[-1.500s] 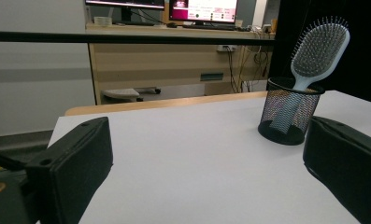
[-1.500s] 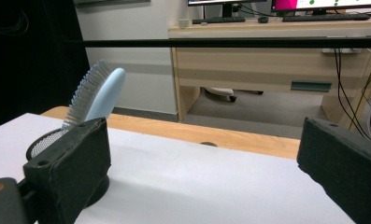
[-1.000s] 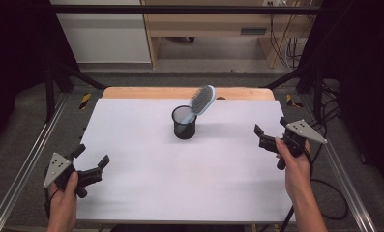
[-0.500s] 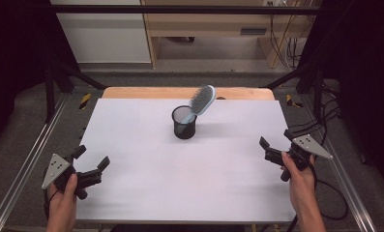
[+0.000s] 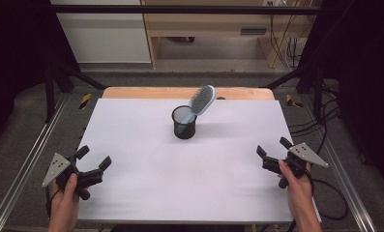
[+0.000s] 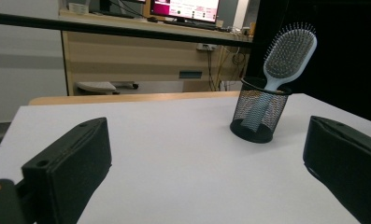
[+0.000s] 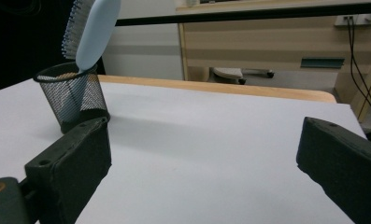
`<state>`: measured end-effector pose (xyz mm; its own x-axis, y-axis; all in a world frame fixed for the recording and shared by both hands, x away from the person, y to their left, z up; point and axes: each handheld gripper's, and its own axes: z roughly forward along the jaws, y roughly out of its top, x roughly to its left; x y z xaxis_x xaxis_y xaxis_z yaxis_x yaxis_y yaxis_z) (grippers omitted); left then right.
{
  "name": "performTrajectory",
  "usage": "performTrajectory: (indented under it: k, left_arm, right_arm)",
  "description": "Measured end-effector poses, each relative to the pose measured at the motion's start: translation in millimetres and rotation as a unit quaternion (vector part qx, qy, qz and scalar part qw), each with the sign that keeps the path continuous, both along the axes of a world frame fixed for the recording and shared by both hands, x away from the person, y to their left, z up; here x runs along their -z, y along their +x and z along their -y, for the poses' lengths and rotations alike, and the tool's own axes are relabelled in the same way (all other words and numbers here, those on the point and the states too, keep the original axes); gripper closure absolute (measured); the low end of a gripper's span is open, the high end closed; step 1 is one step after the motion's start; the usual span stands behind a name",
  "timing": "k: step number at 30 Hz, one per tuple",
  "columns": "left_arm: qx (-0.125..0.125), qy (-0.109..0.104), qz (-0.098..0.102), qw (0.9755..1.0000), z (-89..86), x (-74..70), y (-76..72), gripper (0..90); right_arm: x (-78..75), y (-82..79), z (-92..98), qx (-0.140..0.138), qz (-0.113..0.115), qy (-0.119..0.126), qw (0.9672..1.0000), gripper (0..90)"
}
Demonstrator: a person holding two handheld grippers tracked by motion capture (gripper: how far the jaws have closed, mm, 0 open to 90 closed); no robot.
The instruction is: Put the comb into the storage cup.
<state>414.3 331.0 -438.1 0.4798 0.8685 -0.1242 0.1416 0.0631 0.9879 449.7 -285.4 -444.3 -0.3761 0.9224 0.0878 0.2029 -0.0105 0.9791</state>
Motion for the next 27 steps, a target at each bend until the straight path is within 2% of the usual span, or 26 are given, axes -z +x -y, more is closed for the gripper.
performTrajectory:
  k: [14,18,27]
  left_arm:
    - [0.002,0.004,-0.001,1.0000,1.8,0.8,1.1,1.2]
    - [0.002,0.004,-0.001,1.0000,1.1,1.0,1.5,1.2]
    - [0.005,0.005,0.003,1.0000,2.3,0.9,1.9,1.3]
  right_arm:
    - [8.4,-0.1,-21.1,-0.040,-0.007,-0.034,0.9986,3.4]
    - [9.6,0.3,-29.2,-0.054,-0.003,-0.044,0.9976,3.4]
    - [10.1,-1.3,-38.4,-0.077,0.006,-0.049,0.9958,3.7]
